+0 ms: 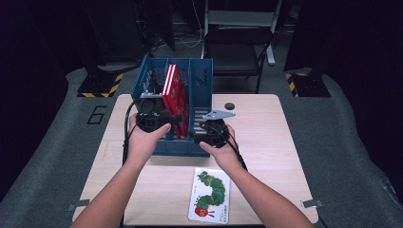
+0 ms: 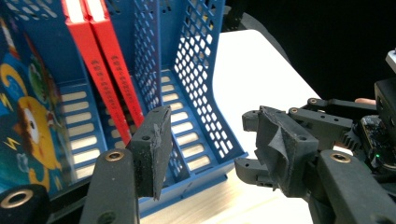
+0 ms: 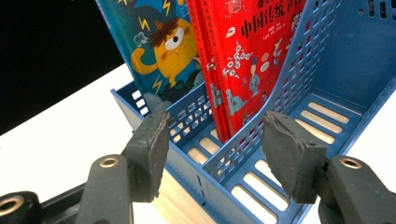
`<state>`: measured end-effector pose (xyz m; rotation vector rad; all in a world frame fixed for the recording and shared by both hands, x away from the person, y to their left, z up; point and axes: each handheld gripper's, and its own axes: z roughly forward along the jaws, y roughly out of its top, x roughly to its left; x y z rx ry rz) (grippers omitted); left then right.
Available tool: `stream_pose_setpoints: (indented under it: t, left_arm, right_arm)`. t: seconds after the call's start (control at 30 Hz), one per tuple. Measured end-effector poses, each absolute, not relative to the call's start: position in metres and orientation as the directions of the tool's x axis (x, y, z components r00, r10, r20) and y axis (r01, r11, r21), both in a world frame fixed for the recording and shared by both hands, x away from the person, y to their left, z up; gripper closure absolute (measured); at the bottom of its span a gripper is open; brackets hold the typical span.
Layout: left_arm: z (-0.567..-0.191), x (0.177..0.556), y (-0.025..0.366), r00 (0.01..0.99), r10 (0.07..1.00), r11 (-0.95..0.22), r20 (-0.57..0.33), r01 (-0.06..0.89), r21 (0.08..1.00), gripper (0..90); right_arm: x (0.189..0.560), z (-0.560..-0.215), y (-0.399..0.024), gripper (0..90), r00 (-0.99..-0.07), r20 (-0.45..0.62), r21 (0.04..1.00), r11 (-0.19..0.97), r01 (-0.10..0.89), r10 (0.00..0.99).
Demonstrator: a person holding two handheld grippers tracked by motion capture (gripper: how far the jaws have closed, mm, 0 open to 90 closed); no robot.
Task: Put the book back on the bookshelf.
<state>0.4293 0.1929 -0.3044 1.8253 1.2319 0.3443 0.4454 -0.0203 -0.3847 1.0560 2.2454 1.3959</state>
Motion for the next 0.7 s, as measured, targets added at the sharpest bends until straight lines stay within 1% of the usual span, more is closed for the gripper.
stream_pose_setpoints:
  t: [0.33, 0.5, 0.7]
  left_arm:
    - [-0.316, 0.415, 0.197, 0.513, 0.82, -0.13, -0.255, 0.6, 0.79, 42.5]
    - [-0.325, 0.407, 0.199, 0.531, 0.811, -0.148, -0.244, 0.591, 0.793, 41.6]
    - [-0.337, 0.392, 0.199, 0.557, 0.801, -0.177, -0.221, 0.572, 0.801, 42.8]
  right_arm:
    - [0.429, -0.389, -0.03, 40.7, -0.699, 0.132, 0.862, 0.267, 0.431, 0.703]
    - [0.418, -0.392, -0.038, 40.6, -0.693, 0.133, 0.863, 0.261, 0.433, 0.709]
    - [0.405, -0.395, -0.048, 40.7, -0.69, 0.159, 0.859, 0.245, 0.45, 0.706]
